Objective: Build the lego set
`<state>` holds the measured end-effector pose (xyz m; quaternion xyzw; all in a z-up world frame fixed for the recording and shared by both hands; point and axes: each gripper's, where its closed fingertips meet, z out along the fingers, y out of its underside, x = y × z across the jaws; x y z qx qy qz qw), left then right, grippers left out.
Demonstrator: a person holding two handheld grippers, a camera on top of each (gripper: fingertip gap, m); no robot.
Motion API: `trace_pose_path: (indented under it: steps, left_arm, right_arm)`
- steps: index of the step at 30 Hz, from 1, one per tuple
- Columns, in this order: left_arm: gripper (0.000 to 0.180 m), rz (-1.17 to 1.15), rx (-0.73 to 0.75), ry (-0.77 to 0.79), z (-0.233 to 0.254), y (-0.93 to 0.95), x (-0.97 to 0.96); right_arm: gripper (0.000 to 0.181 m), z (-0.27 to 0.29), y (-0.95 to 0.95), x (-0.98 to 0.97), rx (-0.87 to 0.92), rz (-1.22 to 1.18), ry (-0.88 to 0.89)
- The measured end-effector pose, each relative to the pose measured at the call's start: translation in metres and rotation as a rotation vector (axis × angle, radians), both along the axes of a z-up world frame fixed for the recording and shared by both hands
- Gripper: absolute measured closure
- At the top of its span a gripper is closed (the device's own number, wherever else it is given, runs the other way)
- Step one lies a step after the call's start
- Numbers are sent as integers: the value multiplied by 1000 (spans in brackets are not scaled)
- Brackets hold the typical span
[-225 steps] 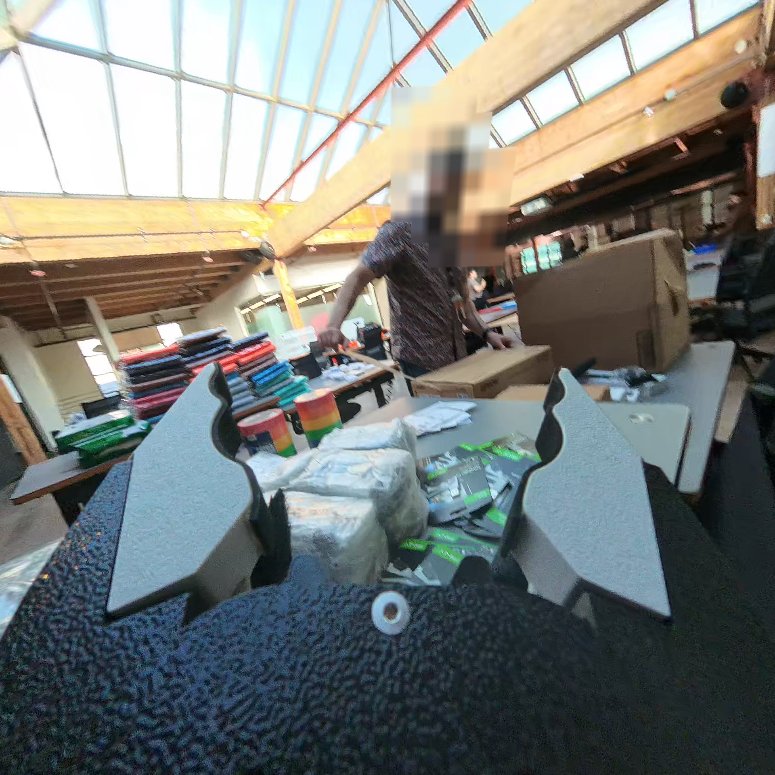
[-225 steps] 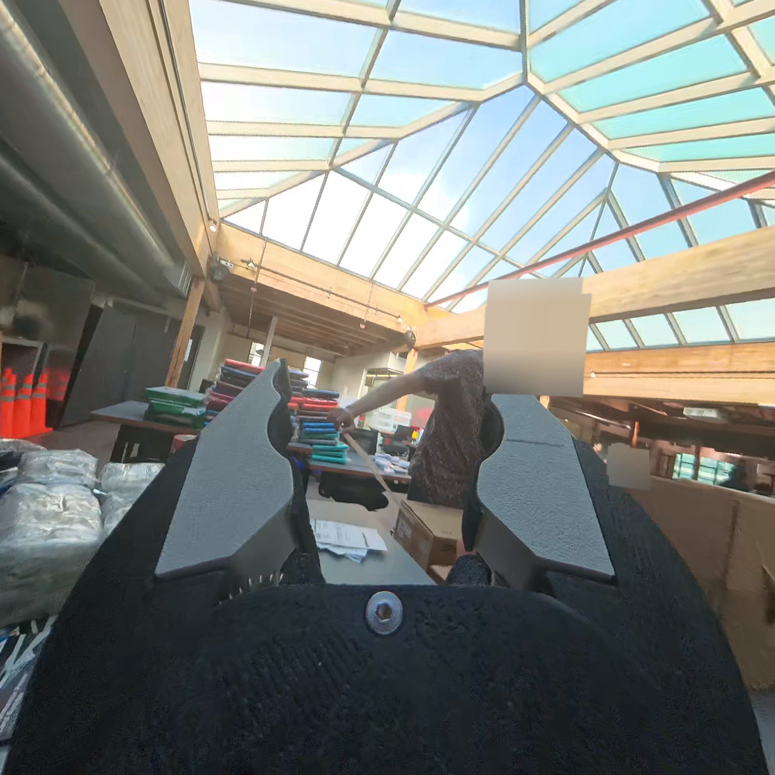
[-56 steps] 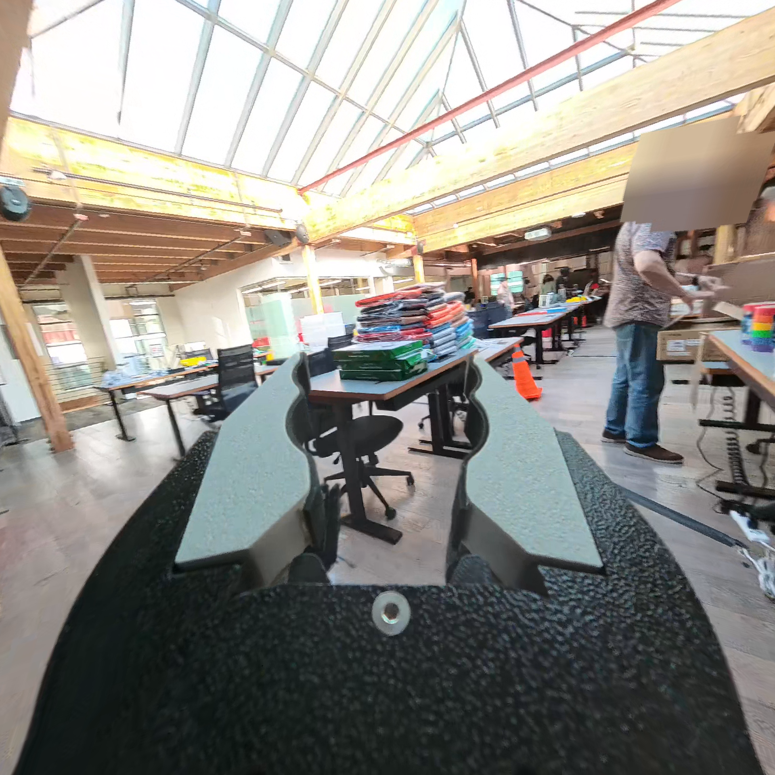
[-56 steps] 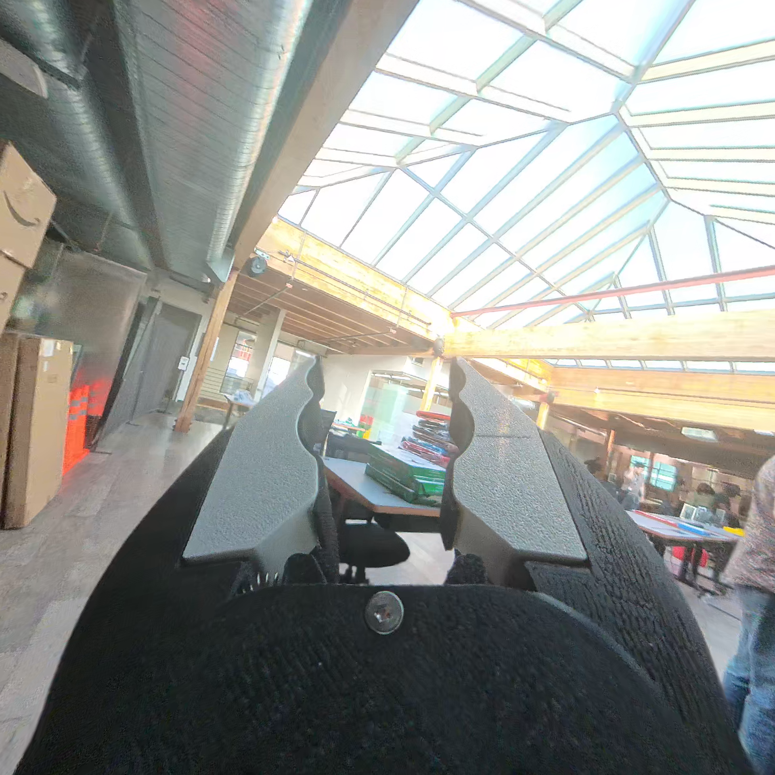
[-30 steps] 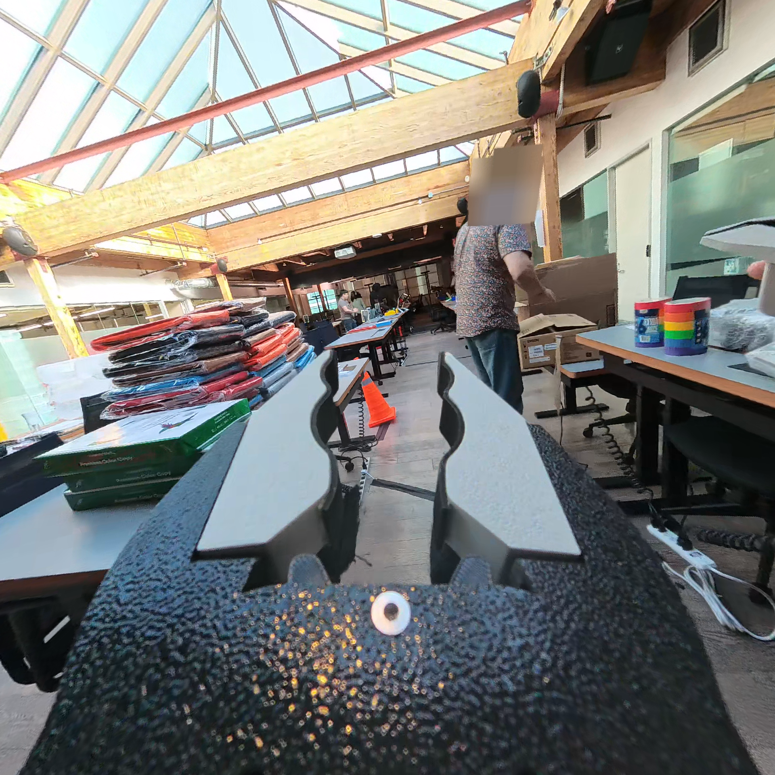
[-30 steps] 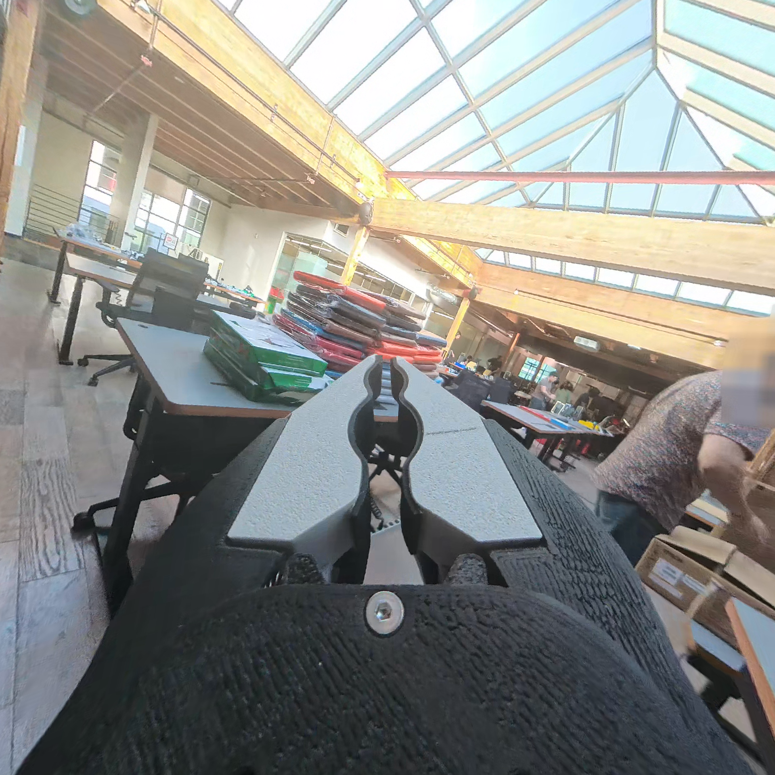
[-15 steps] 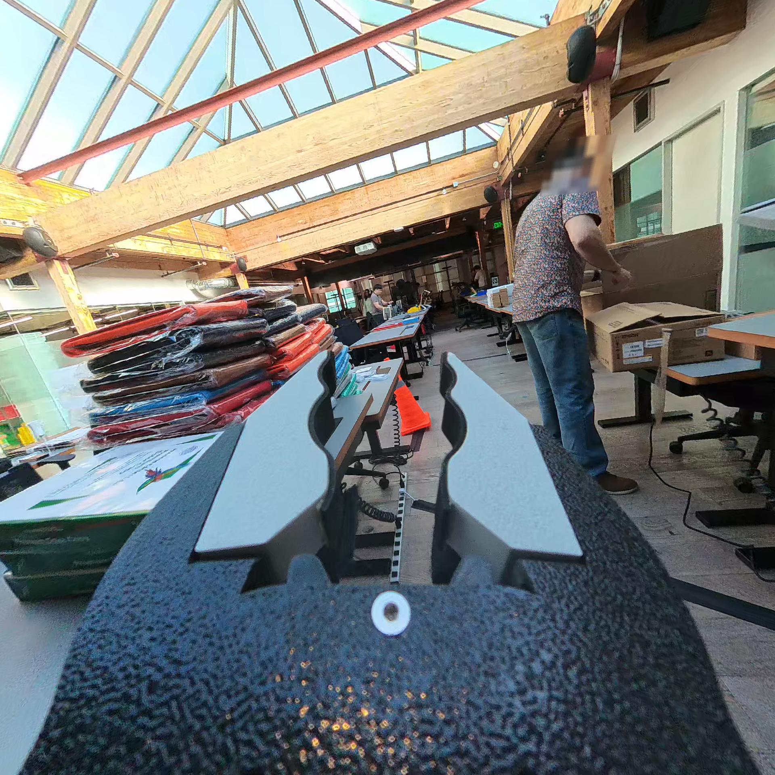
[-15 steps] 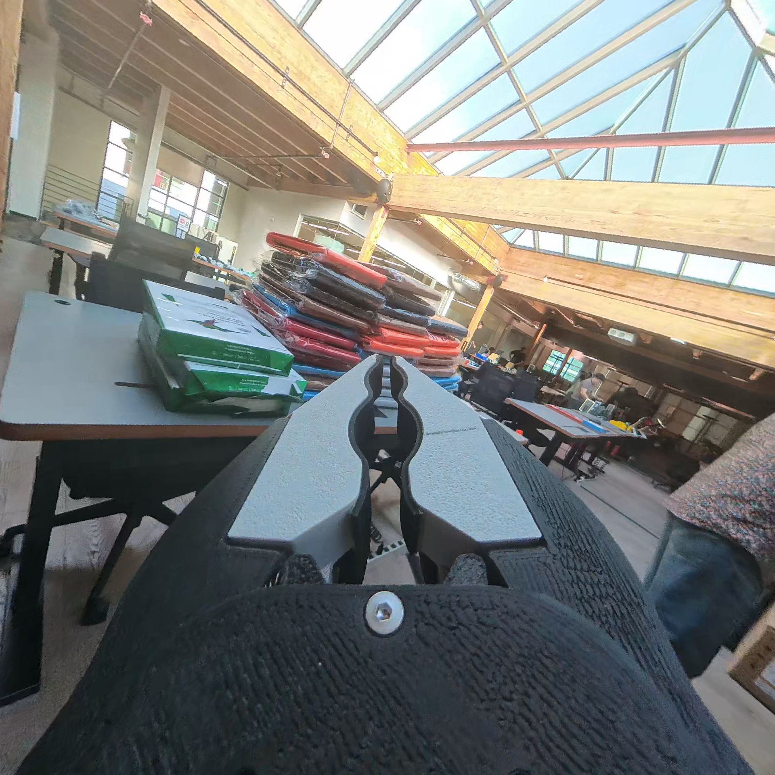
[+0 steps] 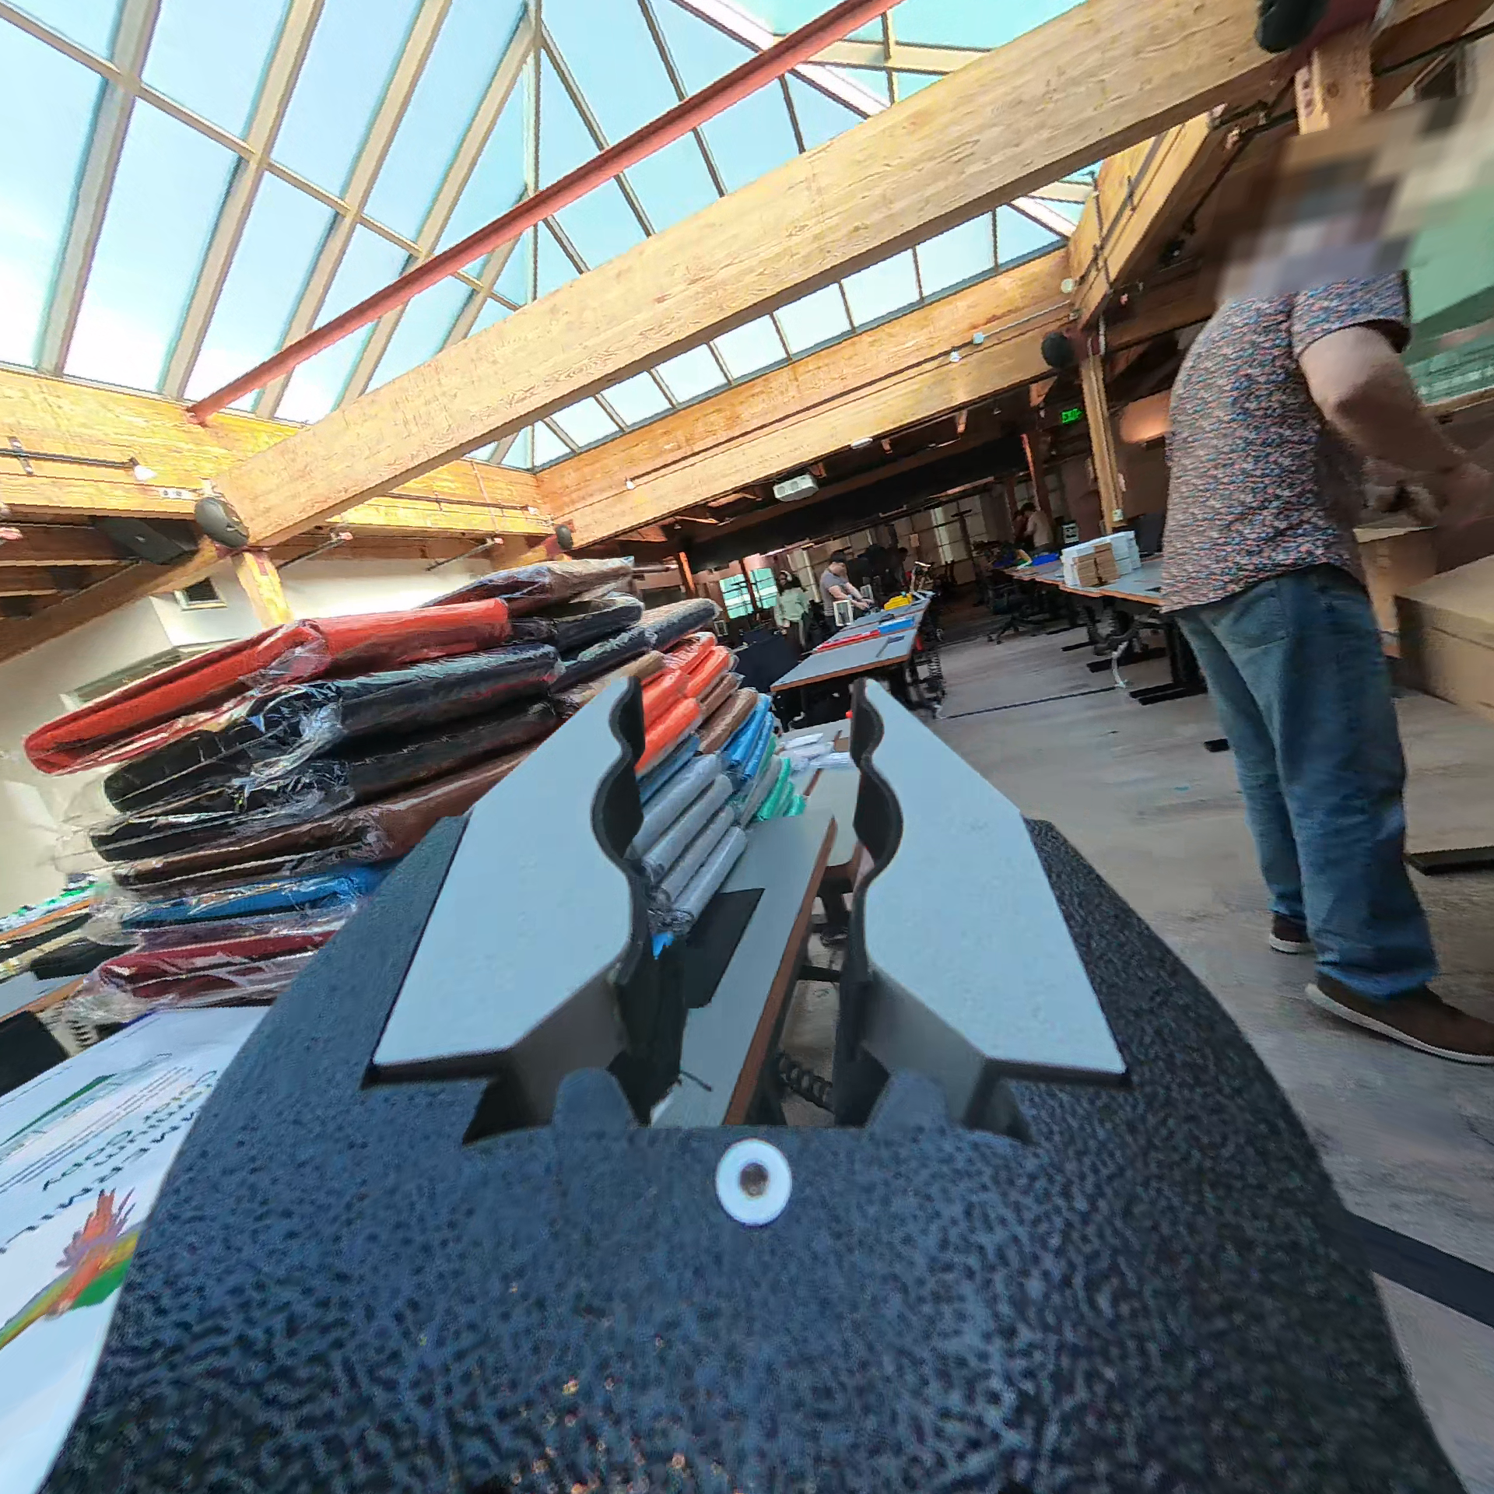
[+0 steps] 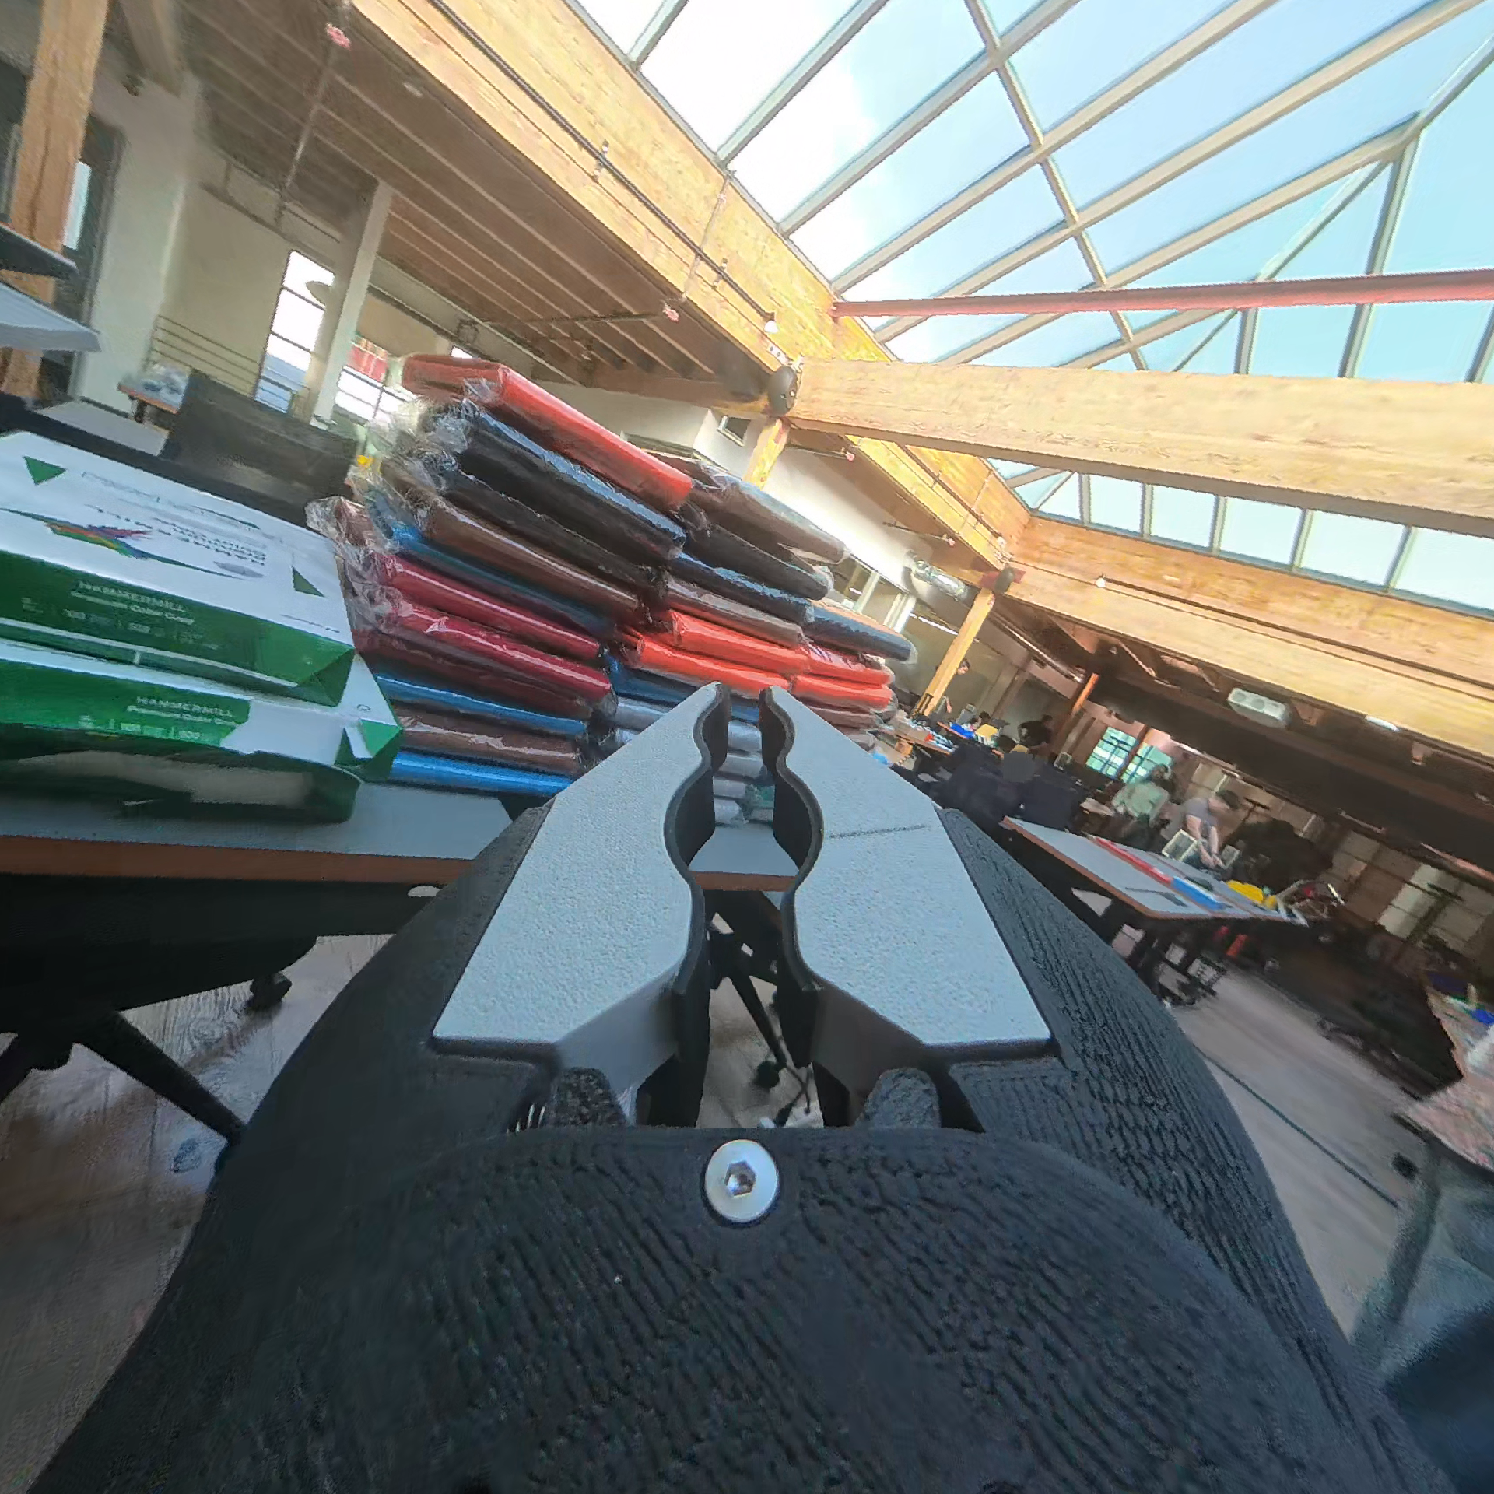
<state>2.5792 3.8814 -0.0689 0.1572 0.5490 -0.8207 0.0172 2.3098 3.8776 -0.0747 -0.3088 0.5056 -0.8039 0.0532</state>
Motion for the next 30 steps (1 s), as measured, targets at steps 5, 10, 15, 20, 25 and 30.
trace_pose_path:
  steps: [5, 10, 15, 20, 25, 30]
  left_arm:
    - [130, 182, -13, -30, 17, -94, 9]
    - [126, 430, -33, -229, 45, -159, 43]
    - [124, 639, -18, -545, 91, -228, 99]
    - [116, 713, 151, -720, 107, -318, 171]
    - [106, 761, 379, -844, 88, -395, 237]
    - [105, 732, 516, -882, 82, -419, 251]
  right_arm:
    - [177, 4, -121, 33, -6, 192, 108]
    - [162, 14, -227, 101, -115, 418, 238]
    - [147, 48, -302, 204, -292, 623, 273]
    - [140, 87, -361, 318, -486, 671, 382]
    - [137, 96, -420, 414, -542, 687, 586]
    - [129, 88, -469, 465, -543, 708, 737]
